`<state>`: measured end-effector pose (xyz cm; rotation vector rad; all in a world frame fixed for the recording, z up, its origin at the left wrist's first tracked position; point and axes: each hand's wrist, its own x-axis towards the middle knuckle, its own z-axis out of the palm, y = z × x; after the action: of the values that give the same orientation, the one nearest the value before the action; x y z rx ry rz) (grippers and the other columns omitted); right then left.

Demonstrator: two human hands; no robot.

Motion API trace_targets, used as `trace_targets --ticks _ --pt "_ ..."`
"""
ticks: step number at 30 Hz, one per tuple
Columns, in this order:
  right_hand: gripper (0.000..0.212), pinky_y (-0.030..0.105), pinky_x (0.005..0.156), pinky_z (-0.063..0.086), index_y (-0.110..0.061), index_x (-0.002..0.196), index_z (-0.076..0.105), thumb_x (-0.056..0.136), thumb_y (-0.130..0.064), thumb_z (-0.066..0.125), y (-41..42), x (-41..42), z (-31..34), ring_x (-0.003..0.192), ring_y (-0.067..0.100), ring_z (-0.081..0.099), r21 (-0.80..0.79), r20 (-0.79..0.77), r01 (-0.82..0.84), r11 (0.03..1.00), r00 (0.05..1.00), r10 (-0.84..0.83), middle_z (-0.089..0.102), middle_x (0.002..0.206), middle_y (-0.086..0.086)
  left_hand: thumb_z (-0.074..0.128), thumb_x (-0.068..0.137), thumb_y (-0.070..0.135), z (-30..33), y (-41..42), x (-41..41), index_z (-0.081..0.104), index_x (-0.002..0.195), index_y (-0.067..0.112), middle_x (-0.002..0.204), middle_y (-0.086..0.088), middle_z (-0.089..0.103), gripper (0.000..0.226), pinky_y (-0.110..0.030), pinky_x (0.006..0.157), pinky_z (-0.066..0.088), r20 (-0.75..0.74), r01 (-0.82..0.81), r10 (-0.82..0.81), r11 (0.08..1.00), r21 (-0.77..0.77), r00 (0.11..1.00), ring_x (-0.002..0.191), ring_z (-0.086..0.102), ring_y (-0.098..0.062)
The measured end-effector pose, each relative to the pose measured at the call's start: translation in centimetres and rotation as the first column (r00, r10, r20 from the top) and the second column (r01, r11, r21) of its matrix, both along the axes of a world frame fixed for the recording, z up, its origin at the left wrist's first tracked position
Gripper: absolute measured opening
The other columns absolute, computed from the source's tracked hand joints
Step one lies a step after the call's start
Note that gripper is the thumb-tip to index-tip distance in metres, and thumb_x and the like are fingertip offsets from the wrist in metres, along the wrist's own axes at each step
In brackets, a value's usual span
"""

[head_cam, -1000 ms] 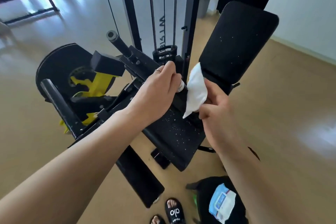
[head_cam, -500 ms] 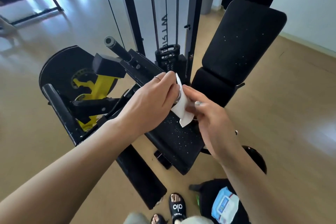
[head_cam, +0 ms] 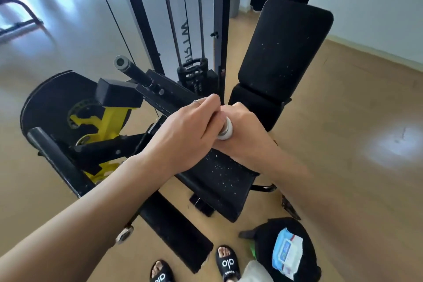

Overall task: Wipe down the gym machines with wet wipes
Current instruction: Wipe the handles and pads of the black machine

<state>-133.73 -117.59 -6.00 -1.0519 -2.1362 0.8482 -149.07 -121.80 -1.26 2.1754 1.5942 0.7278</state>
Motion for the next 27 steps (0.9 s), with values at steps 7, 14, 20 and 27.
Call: trace_targets --ticks 7,14,20,27 --pt "0.017 0.039 0.057 0.056 -0.012 0.079 0.065 0.083 -0.028 0.065 -1.3 -1.9 -2.4 0.060 0.017 0.065 0.052 -0.113 0.324 0.945 0.942 -0.317 0.066 0.066 -0.004 0.034 0.108 0.035 -0.2 0.7 0.4 0.038 0.086 0.022 0.075 0.009 0.047 0.026 -0.023 0.061 0.031 -0.204 0.047 -0.010 0.983 0.177 0.979 0.065 0.047 -0.012" --pt "0.032 0.040 0.055 0.055 -0.011 0.079 0.060 0.089 -0.040 0.070 -1.7 -0.6 -5.0 0.058 0.018 0.062 0.055 -0.024 0.454 0.889 0.891 -0.453 0.063 0.065 -0.002 0.029 0.108 0.036 -1.0 1.0 0.6 0.033 0.087 0.025 0.072 0.011 0.044 0.024 -0.015 0.060 0.029 -0.228 0.055 -0.004 0.974 0.219 0.974 0.060 0.043 -0.010" --pt "0.009 0.038 0.063 0.056 -0.016 0.086 0.060 0.085 -0.014 0.069 -2.3 -3.7 -1.2 0.066 0.014 0.063 0.074 -0.047 0.488 0.870 0.873 -0.486 0.064 0.073 -0.008 0.032 0.109 0.030 -1.0 1.1 0.6 0.029 0.090 0.027 0.079 0.008 0.052 0.020 -0.031 0.076 0.043 -0.317 0.071 0.032 0.948 0.310 0.948 0.073 0.055 -0.016" --pt "0.043 0.044 0.059 0.052 -0.010 0.072 0.060 0.080 -0.052 0.058 -0.4 0.3 -3.9 0.058 0.018 0.059 0.002 0.097 0.288 0.958 0.953 -0.287 0.061 0.062 -0.002 0.034 0.107 0.035 -0.4 1.5 2.0 0.042 0.086 0.018 0.080 0.007 0.047 0.028 -0.031 0.069 0.034 -0.016 -0.172 0.175 0.979 0.105 0.984 0.074 0.047 -0.013"
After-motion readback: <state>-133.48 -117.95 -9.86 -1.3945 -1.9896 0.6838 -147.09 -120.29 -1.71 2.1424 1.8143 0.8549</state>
